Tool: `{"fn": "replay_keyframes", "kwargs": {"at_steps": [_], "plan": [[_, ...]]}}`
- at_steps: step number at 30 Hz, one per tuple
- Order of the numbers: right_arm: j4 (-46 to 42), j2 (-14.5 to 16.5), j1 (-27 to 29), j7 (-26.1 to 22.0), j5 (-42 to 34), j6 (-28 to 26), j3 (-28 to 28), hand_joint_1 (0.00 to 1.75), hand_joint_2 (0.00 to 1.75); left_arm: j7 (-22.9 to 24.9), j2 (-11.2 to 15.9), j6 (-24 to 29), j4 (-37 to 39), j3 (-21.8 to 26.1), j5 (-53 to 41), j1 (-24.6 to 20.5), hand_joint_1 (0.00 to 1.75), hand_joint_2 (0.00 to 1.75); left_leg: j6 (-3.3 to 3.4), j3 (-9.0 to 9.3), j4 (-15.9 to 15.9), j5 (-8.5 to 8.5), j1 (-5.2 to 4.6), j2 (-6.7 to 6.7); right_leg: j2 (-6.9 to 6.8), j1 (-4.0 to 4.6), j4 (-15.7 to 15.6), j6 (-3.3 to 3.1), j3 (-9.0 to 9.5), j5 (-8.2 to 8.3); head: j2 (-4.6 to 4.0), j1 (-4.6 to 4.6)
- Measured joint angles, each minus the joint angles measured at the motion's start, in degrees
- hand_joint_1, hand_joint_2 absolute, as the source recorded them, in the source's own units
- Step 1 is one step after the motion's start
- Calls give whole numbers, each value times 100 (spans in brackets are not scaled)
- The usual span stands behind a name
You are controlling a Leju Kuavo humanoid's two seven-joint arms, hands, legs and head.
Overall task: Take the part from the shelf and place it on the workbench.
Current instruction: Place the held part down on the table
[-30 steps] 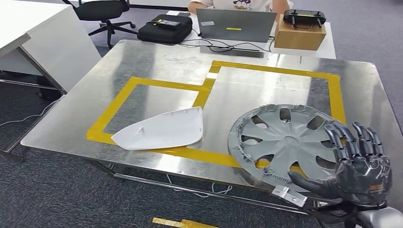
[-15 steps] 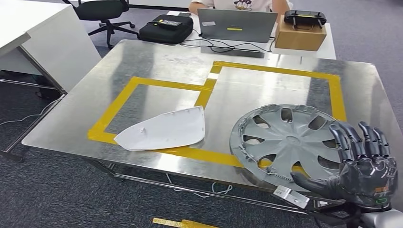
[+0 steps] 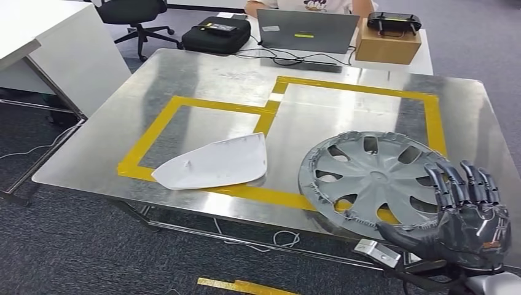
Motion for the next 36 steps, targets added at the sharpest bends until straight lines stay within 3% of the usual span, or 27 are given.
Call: {"fn": "replay_keyframes", "kwargs": {"at_steps": [3,4,6,8,9,10,11,12,14,16,18,19,20,21,23,24,25,27,29,31,32,34,35,36], "plan": [[0,2,65,66,-43,89,-40,0,0,0,13,52,-5,-49,26,-10,0,0,-112,-32,26,44,5,-10,22,19,-68,-113,-50,38,0,-14],[1,2,89,85,-52,114,-50,0,0,4,15,65,-8,-68,30,-9,0,0,-152,-53,64,-24,15,-28,25,16,-70,-165,-83,68,0,-20],[1,4,128,136,-69,176,-60,0,0,18,21,89,-18,-98,40,-1,0,0,-220,-161,411,-424,34,-74,21,7,-80,-264,-158,153,0,-37],[2,8,157,205,-92,251,-62,0,0,33,25,120,-31,-116,64,-1,0,0,-257,-336,1120,-961,41,-97,27,19,-73,-302,-239,245,0,-56],[2,9,167,242,-110,292,-63,0,0,38,26,139,-36,-124,77,-5,0,0,-263,-379,1422,-1109,43,-99,32,26,-67,-303,-289,294,0,-58],[3,10,178,278,-131,328,-66,0,0,44,25,156,-40,-132,89,-9,0,0,-259,-343,1556,-1140,45,-102,40,32,-58,-301,-346,342,0,-59],[3,10,194,315,-151,358,-72,0,0,52,26,174,-44,-140,98,-12,0,0,-247,-205,1466,-1060,45,-105,47,36,-48,-296,-407,384,0,-59],[3,10,217,347,-164,383,-82,0,0,60,28,189,-48,-146,108,-14,0,0,-226,29,1163,-912,45,-114,55,39,-37,-287,-460,419,0,-60],[3,11,282,404,-180,412,-121,0,0,81,37,217,-63,-154,122,-19,0,0,-161,596,292,-675,37,-171,63,48,-17,-255,-533,482,0,-59],[3,12,339,456,-200,426,-172,0,0,118,52,260,-92,-169,127,-24,0,0,-108,867,-198,-603,13,-224,65,51,-19,-192,-577,566,0,-56],[3,13,394,495,-226,428,-213,0,0,152,70,296,-117,-193,128,-23,0,0,-56,821,-251,-546,-10,-220,76,44,-45,-109,-605,661,0,-57],[5,13,433,505,-234,427,-230,0,0,158,76,303,-127,-206,129,-25,0,0,-13,774,-270,-490,-7,-201,83,37,-30,-75,-637,632,0,-58],[7,14,468,511,-240,427,-244,0,0,163,80,308,-138,-215,129,-26,0,0,37,711,-288,-424,-1,-181,88,36,53,-48,-697,508,0,-47],[9,14,494,513,-244,426,-257,0,0,165,80,310,-147,-223,129,-27,0,0,79,633,-307,-352,6,-156,90,36,251,-31,-784,274,0,-35],[14,16,514,522,-253,429,-280,0,0,166,79,313,-161,-233,129,-28,0,0,131,461,-305,-224,-9,-117,84,35,929,-14,-984,-318,0,-14],[18,17,521,533,-261,435,-293,0,0,166,78,316,-165,-237,131,-28,0,0,136,372,-298,-158,-23,-101,83,36,1279,-7,-1039,-494,0,-13],[25,19,533,553,-270,446,-305,0,0,171,78,323,-172,-240,133,-28,0,0,139,282,-289,-93,-36,-88,83,37,1509,-4,-1031,-515,0,-15],[39,24,594,633,-332,496,-333,0,0,184,79,339,-181,-243,151,-28,0,0,128,104,-258,26,-53,-73,79,40,1430,-14,-747,-219,0,-16],[52,35,716,759,-476,574,-380,0,0,173,83,347,-198,-245,216,-23,0,0,97,-31,-197,119,-65,-72,59,54,644,-50,-98,9,0,-14],[72,60,872,879,-691,634,-449,0,0,137,95,357,-226,-245,302,-5,0,0,48,-111,-125,201,-76,-75,39,77,-174,-102,461,-95,0,-19],[97,88,978,925,-874,653,-496,0,0,124,103,379,-242,-245,337,10,0,0,17,-136,-109,246,-74,-76,33,93,-377,-130,574,-160,0,-21],[196,195,1242,976,-1365,712,-611,0,0,138,119,458,-274,-246,395,47,0,0,-55,-166,-100,292,-55,-87,19,99,-449,-204,529,-133,0,-17],[272,274,1385,980,-1669,771,-679,0,0,161,127,506,-296,-252,429,66,0,0,-98,-188,-40,180,-42,-99,6,93,-450,-248,486,-82,0,-18],[357,371,1523,973,-1940,845,-751,0,0,184,137,551,-316,-262,461,84,0,0,-141,-224,113,-43,-29,-111,-9,84,-453,-290,434,-24,0,-25]]}}
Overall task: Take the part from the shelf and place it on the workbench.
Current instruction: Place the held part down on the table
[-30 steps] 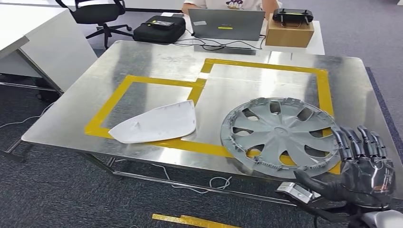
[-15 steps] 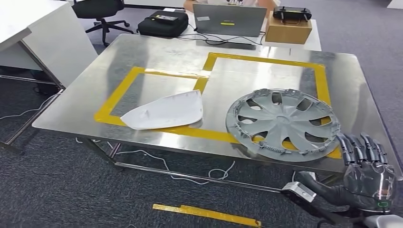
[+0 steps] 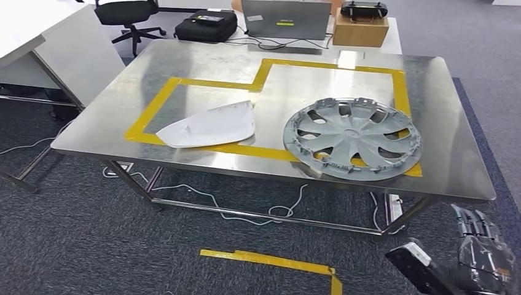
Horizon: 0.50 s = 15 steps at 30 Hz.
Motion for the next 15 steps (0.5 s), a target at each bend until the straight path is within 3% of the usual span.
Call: {"fn": "replay_keyframes", "kwargs": {"at_steps": [2,3,4,5,6,8,10,11,13,14,15], "plan": [[214,241,266,-34,-476,195,-175,0,0,30,19,87,-36,-34,75,19,0,0,-77,-101,615,-634,37,-11,-20,-4,26,-46,-136,106,0,-15],[347,388,389,-63,-658,307,-283,0,0,34,26,134,-50,-57,113,20,0,0,-106,-137,986,-856,53,-11,-28,-3,53,-50,-219,155,0,-19],[491,545,504,-101,-794,430,-398,0,0,37,32,183,-64,-83,157,18,0,0,-125,-130,1269,-932,66,-11,-34,-1,92,-46,-315,201,0,-17],[642,707,605,-150,-888,550,-520,0,0,38,39,235,-78,-108,202,17,0,0,-136,-58,1399,-872,77,-12,-38,0,140,-39,-405,243,0,-18],[788,876,690,-199,-931,664,-644,0,0,37,49,288,-93,-133,250,17,0,0,-136,99,1316,-716,86,-14,-39,-1,196,-30,-496,279,0,-17],[1052,1246,823,-268,-882,878,-890,0,0,33,85,387,-120,-181,328,13,0,0,-104,628,632,-471,91,-47,-28,3,311,1,-663,343,0,-20],[1288,1661,899,-288,-776,1147,-1141,0,0,30,134,460,-151,-244,386,4,0,0,-42,1072,-100,-505,77,-101,-15,13,390,54,-800,422,0,-14],[1398,1855,922,-290,-742,1298,-1261,0,0,30,157,481,-165,-275,412,1,0,0,-13,1153,-285,-561,62,-120,-11,13,404,85,-850,471,0,-12],[1601,2195,964,-312,-737,1602,-1486,0,0,27,184,497,-183,-325,450,0,0,0,55,1104,-373,-535,53,-107,4,2,418,152,-922,538,0,-13],[1699,2349,983,-334,-741,1738,-1599,0,0,24,193,501,-190,-351,461,-5,0,0,103,1049,-394,-489,57,-89,18,-3,470,178,-976,464,0,-9],[1791,2488,992,-365,-738,1874,-1712,0,0,21,199,502,-196,-373,467,-11,0,0,155,983,-411,-431,64,-65,31,-5,610,194,-1045,285,0,-4]]}}
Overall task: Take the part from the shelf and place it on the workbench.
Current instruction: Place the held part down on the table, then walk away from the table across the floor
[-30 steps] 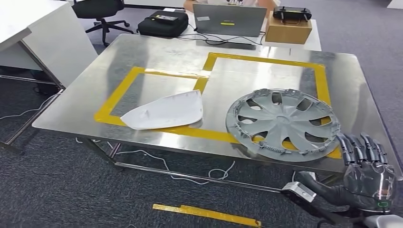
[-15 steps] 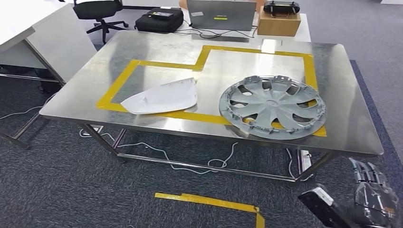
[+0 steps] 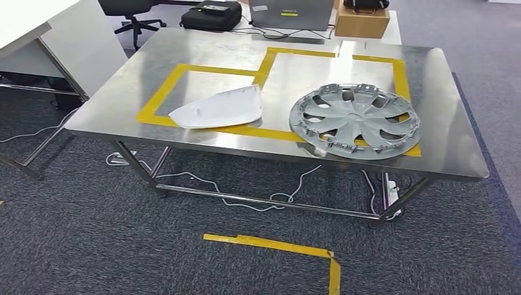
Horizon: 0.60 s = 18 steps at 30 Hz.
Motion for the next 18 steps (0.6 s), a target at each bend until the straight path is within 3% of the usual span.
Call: {"fn": "replay_keyframes", "kwargs": {"at_steps": [3,4,5,6,8,10,11,13,14,15,17,18], "plan": [[283,328,-57,-147,70,362,-332,0,0,-12,5,1,-5,-53,31,-24,0,0,70,-222,0,179,-19,58,18,0,934,14,-250,-781,0,15],[401,413,-103,-229,113,450,-436,0,0,-26,5,1,-5,-68,51,-35,0,0,69,-304,7,242,-34,74,18,2,1220,15,-273,-872,0,15],[535,486,-159,-316,155,520,-532,0,0,-51,4,1,-4,-88,78,-54,0,0,68,-392,18,307,-47,88,18,4,1360,10,-226,-817,0,15],[685,553,-224,-389,192,594,-622,0,0,-94,3,-1,-1,-111,114,-80,0,0,64,-484,33,370,-58,99,17,7,1307,-1,-86,-648,0,14],[974,671,-356,-449,211,763,-794,0,0,-196,-5,-14,16,-165,199,-147,0,0,41,-645,73,485,-73,107,16,18,664,-44,460,-308,0,14],[1178,785,-463,-436,180,890,-961,0,0,-273,-22,-33,40,-206,260,-203,0,0,0,-752,122,587,-94,106,14,37,-219,-88,1045,-317,0,9],[1254,836,-498,-430,166,921,-1030,0,0,-295,-29,-41,53,-223,275,-224,0,0,-25,-785,133,643,-96,106,15,50,-494,-105,1190,-383,0,6],[1383,927,-534,-386,140,1000,-1151,0,0,-334,-33,-57,86,-269,308,-259,0,0,-84,-836,135,737,-83,103,9,59,-654,-149,1183,-387,0,4],[1435,966,-547,-330,123,1072,-1210,0,0,-362,-36,-69,109,-296,326,-277,0,0,-120,-860,159,694,-71,90,-2,53,-648,-182,1138,-338,0,6],[1490,1007,-570,-248,103,1172,-1276,0,0,-399,-39,-92,143,-325,353,-293,0,0,-157,-893,266,539,-61,77,-15,44,-645,-224,1086,-284,0,1],[1615,1081,-641,-61,9,1372,-1402,0,0,-506,-60,-168,245,-386,418,-347,0,0,-230,-1006,812,-36,-34,56,-37,36,-614,-287,951,-182,0,-21],[1687,1114,-673,19,-58,1447,-1456,0,44,-566,-79,-212,315,-418,450,-389,0,0,-259,-1065,1201,-316,-18,54,-46,38,-584,-301,870,-138,0,-29]]}}
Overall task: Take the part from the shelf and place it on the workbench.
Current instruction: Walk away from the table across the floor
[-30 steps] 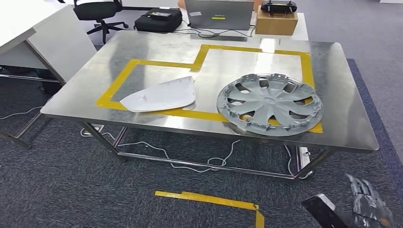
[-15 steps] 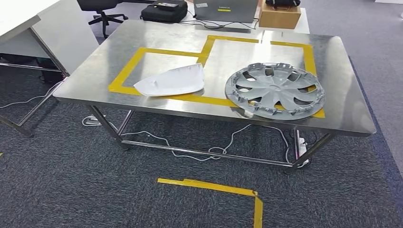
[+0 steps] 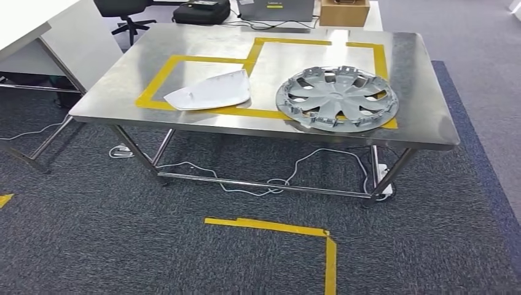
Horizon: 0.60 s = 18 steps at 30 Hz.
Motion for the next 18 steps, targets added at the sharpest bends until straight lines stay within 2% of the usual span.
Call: {"fn": "replay_keyframes", "kwargs": {"at_steps": [1,2,3,4,5,7,8,10,11,12,13,15,16,17,18], "plan": [[65,24,-23,61,-71,47,-49,0,87,-56,-24,-37,73,-25,29,-46,0,0,-24,-32,340,-164,16,0,-10,2,42,0,-78,39,0,-3],[121,43,-39,103,-137,73,-95,0,131,-109,-49,-68,147,-44,55,-87,0,0,-39,-6,544,-191,31,0,-20,3,93,4,-160,74,0,-3],[166,55,-52,130,-191,85,-137,0,175,-151,-71,-90,215,-54,74,-119,0,0,-46,99,552,-98,44,-1,-25,3,153,11,-242,104,0,-4],[203,61,-66,147,-249,83,-178,0,175,-193,-90,-108,281,-59,100,-144,0,0,-44,300,339,63,54,-2,-23,2,218,21,-322,127,0,-4],[233,68,-84,158,-305,71,-216,0,175,-236,-106,-122,345,-64,121,-167,0,0,-31,557,-29,200,61,-10,-19,1,280,35,-405,147,0,-4],[273,81,-123,168,-395,32,-282,0,175,-308,-136,-140,466,-75,168,-211,0,0,15,988,-744,291,52,-37,-9,13,381,88,-538,192,0,-2],[285,90,-139,170,-422,6,-307,0,175,-336,-148,-143,517,-80,185,-227,0,0,40,1074,-929,269,41,-48,-7,17,406,124,-585,227,0,-2],[304,102,-154,178,-474,-58,-350,0,175,-385,-173,-145,601,-88,230,-247,0,0,91,1049,-1018,274,27,-50,-4,18,419,202,-662,310,0,0],[313,107,-156,190,-507,-93,-374,0,175,-408,-188,-144,639,-93,253,-256,0,0,135,1003,-1039,310,31,-36,5,14,442,236,-701,284,0,2],[319,109,-155,207,-551,-128,-398,0,175,-433,-207,-144,677,-98,282,-269,0,0,189,942,-1059,354,39,-22,17,13,526,265,-765,167,0,9],[325,110,-155,231,-606,-161,-419,0,175,-461,-226,-143,715,-104,312,-281,0,0,244,872,-1079,410,47,-7,33,13,706,290,-847,-46,0,15],[331,110,-157,285,-734,-216,-437,0,175,-520,-271,-143,795,-121,374,-305,0,0,305,717,-1076,530,34,15,57,10,1340,314,-1029,-601,0,22],[334,110,-158,311,-790,-235,-441,0,175,-546,-294,-143,841,-134,402,-314,0,0,313,637,-1071,595,22,25,60,10,1673,321,-1079,-774,0,21],[338,110,-158,331,-832,-247,-444,0,175,-566,-318,-143,884,-149,425,-323,0,0,316,548,-1064,663,9,35,61,11,1899,321,-1069,-806,0,20],[342,110,-157,347,-862,-253,-447,0,175,-582,-337,-143,926,-163,440,-331,0,0,316,455,-1053,732,-1,44,61,12,1968,316,-982,-707,0,19]]}}
